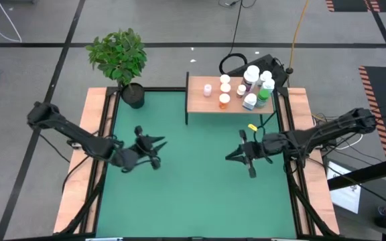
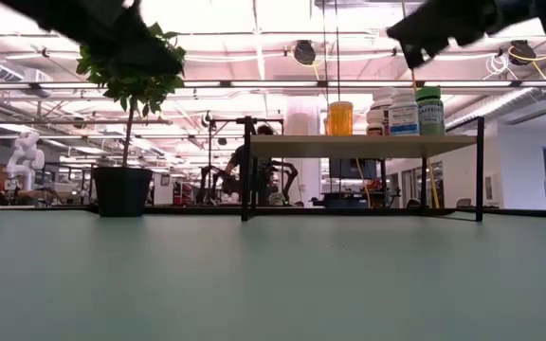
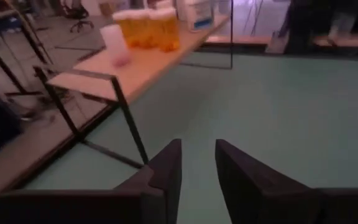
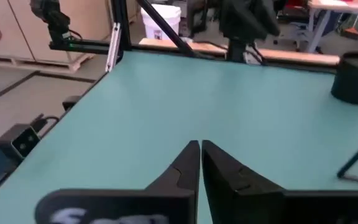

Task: Pick and place medicine bottles onto shelf by color
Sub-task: Return to Home Position

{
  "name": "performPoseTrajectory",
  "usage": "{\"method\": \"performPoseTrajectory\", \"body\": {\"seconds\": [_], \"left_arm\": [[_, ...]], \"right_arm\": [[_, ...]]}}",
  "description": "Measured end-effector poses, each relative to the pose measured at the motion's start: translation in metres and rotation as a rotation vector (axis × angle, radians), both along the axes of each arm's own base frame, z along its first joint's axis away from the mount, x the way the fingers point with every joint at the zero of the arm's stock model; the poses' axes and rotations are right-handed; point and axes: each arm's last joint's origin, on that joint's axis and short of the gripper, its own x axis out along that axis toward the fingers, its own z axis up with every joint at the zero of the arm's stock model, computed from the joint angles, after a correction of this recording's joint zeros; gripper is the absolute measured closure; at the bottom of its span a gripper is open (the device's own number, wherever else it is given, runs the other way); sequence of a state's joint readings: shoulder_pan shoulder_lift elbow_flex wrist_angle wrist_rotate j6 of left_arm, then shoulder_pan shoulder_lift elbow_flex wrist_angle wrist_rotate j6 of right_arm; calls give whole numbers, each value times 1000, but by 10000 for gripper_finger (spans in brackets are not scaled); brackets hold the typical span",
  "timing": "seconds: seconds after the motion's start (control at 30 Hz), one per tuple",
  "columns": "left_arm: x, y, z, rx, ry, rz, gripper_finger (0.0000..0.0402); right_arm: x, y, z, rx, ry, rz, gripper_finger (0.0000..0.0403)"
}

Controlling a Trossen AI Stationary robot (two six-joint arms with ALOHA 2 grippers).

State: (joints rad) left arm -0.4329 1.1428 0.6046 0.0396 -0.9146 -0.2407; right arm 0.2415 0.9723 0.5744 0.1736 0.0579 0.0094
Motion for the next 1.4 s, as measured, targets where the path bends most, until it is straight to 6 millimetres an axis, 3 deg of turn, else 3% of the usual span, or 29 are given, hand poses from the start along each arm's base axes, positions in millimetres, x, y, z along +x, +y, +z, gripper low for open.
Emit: {"method": "performPoseTrajectory", "body": {"seconds": [0.2,0.47,0.63,0.8,0.93,1.13,1.4], "left_arm": [[-42,18,-26,-77,-170,-139,305],[-71,31,-45,5,-302,-210,305],[-79,37,-45,16,-333,-192,305],[-84,44,-65,-6,-312,-160,305],[-84,47,-69,-10,-292,-137,305],[-86,48,-66,37,-287,-126,304],[-95,48,-67,39,-264,-99,304]], "right_arm": [[-16,-2,-16,36,-126,35,401],[-40,-9,-43,37,-215,57,402],[-55,-18,-47,30,-163,100,402],[-70,-29,-42,43,-172,49,403],[-79,-35,-42,1,-188,22,403],[-83,-42,-64,27,-187,-31,403],[-87,-45,-63,60,-209,-13,403]]}}
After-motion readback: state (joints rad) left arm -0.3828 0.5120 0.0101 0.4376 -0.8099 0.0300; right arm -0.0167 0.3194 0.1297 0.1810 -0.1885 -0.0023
